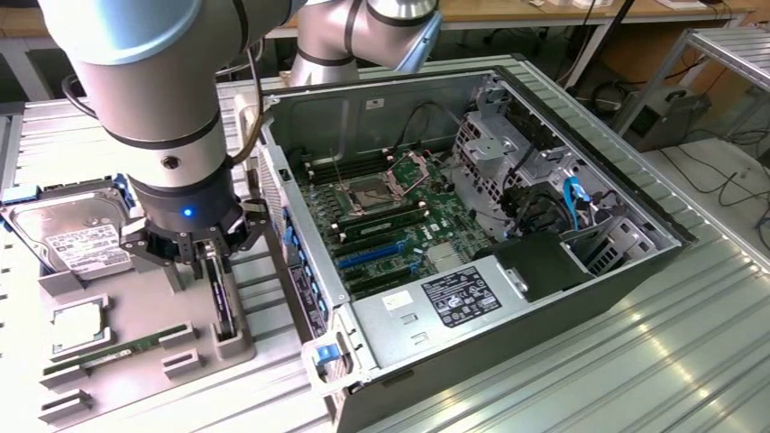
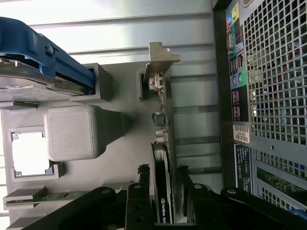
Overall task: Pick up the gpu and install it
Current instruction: 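Pick up the gpu and move the gpu toward the slot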
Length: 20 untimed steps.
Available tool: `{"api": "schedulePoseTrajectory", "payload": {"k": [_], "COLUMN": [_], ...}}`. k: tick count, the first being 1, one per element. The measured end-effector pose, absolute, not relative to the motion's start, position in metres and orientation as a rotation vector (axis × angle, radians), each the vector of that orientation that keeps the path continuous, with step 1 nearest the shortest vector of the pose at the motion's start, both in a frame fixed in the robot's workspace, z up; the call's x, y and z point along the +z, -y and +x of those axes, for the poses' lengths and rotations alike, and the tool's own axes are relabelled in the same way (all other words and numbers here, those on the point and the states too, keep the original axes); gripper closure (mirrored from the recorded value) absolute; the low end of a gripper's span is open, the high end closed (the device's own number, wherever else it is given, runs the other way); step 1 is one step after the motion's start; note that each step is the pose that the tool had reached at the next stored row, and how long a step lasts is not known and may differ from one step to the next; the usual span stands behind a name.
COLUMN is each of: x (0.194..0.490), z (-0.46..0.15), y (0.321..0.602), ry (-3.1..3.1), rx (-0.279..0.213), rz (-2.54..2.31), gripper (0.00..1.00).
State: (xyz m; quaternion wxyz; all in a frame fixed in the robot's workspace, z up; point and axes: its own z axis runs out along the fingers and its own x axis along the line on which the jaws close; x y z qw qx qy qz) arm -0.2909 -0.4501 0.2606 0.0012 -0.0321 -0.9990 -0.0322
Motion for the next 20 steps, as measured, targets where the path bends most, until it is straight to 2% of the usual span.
{"api": "schedulePoseTrajectory", "payload": {"k": [20], "x": [0.247], "z": [-0.291], "y": [0.449], "ry": [3.114], "rx": [-0.118], "rz": [-0.093], "gripper": [0.64]}}
